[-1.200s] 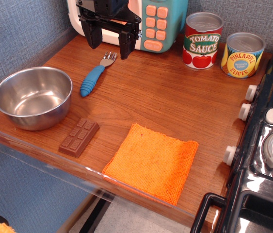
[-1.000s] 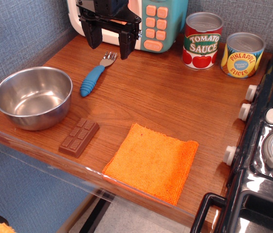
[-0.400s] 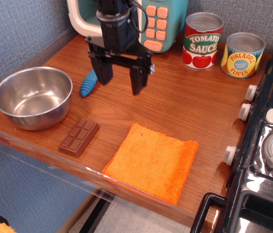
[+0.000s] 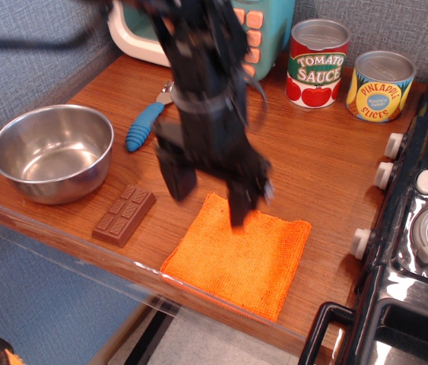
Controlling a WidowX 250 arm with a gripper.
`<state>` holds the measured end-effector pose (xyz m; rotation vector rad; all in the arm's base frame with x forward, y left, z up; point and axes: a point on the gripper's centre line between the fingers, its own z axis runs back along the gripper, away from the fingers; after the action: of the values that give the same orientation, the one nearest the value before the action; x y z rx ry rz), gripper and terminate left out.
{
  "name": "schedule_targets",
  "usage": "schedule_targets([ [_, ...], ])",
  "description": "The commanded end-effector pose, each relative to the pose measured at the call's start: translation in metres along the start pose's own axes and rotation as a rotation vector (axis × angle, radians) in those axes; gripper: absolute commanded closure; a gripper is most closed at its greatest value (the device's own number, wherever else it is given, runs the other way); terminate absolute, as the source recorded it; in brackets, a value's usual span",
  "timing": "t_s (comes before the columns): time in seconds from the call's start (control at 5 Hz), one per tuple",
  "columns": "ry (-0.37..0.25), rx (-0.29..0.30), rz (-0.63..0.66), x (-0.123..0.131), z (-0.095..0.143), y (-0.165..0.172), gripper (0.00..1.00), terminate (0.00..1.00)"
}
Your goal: Put the orange cloth directly in front of the cans.
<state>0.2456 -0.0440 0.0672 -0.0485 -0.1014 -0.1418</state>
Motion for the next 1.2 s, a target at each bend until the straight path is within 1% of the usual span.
schedule_targets([
  [0.0, -0.028, 0.083, 0.042, 0.003, -0.026, -0.004, 0.00, 0.00],
  [0.2, -0.020, 0.108, 0.070, 0.004, -0.039, -0.003, 0.00, 0.00],
  [0.6, -0.018, 0.098, 0.090, 0.007, -0.053, 0.004, 0.00, 0.00],
  [0.8, -0.003, 0.101, 0.096, 0.019, -0.059, 0.009, 0.00, 0.00],
  [1.0, 0.005, 0.102, 0.119, 0.057, -0.066, 0.009, 0.00, 0.00],
])
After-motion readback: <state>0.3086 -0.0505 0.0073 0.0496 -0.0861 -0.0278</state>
